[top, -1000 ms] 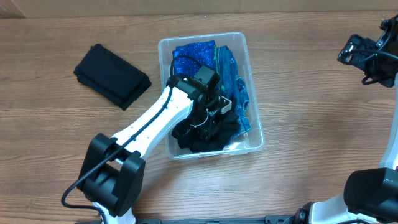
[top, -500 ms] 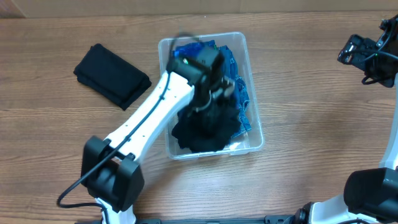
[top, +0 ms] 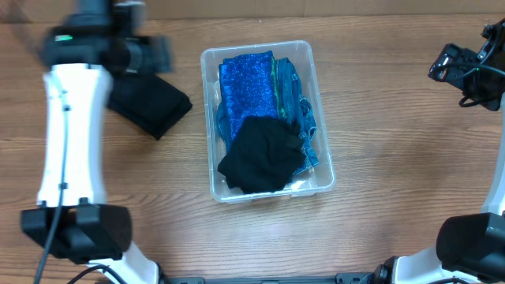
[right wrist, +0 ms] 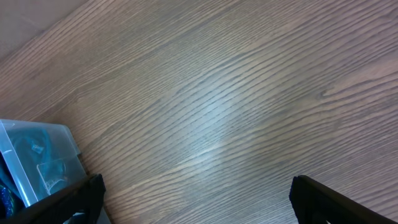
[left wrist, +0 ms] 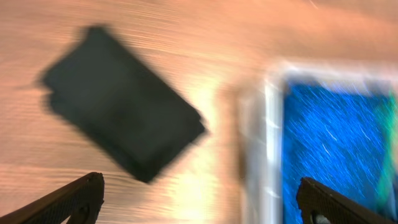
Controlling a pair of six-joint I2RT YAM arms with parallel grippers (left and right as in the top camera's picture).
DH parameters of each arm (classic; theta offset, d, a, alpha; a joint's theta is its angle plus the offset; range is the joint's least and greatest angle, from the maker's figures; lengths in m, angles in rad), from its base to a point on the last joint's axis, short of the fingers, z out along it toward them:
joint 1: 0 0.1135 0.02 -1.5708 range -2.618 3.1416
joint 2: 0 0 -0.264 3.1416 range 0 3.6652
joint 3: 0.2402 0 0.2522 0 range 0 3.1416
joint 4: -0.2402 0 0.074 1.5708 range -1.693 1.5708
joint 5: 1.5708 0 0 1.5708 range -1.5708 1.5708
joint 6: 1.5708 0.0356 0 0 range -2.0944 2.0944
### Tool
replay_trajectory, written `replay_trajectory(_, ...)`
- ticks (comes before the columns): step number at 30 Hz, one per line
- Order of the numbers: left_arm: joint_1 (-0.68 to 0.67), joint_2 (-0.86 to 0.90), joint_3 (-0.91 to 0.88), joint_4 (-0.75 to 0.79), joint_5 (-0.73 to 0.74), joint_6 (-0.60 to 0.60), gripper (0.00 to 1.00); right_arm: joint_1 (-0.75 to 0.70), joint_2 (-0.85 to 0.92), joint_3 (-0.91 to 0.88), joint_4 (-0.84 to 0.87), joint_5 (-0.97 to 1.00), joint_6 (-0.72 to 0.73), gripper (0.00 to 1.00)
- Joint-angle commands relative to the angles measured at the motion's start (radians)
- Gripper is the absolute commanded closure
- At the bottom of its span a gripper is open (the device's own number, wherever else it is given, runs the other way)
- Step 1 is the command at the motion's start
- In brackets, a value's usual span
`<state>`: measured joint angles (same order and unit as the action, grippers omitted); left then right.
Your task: Pack container
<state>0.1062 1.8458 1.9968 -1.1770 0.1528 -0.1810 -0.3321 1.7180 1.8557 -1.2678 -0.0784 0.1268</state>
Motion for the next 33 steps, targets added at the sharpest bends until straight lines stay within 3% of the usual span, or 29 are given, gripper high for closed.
replay_trajectory(1,0.131,0.051,-0.086,0.067,0.169,-0.133,0.00,-0.001,-0.006,0.002,0.005,-0.005,0.003,0.00)
replay_trajectory(6,0.241,0.114,-0.264,0.225,0.339,-0.140,0.00,-0.001,-0.006,0.002,0.005,-0.005,0.003,0.00)
replay_trajectory(12,0.264,0.246,-0.415,0.360,0.381,-0.150,0.00,-0.001,-0.006,0.002,0.003,-0.005,0.003,0.00)
replay_trajectory(20,0.273,0.404,-0.432,0.470,0.412,-0.163,0.00,-0.001,-0.006,0.002,-0.002,-0.005,0.003,0.00)
replay_trajectory(26,0.267,0.473,-0.432,0.520,0.523,-0.148,0.00,-0.001,-0.006,0.002,-0.001,-0.005,0.003,0.00)
replay_trajectory(29,0.264,0.489,-0.432,0.523,0.555,-0.148,0.13,-0.001,-0.006,0.002,-0.002,-0.005,0.003,0.00)
replay_trajectory(31,0.261,0.488,-0.431,0.524,0.555,-0.148,0.28,-0.001,-0.006,0.002,-0.002,-0.005,0.003,0.00)
replay_trajectory(33,0.259,0.486,-0.431,0.523,0.556,-0.148,0.52,-0.001,-0.006,0.002,-0.002,-0.005,0.003,0.00)
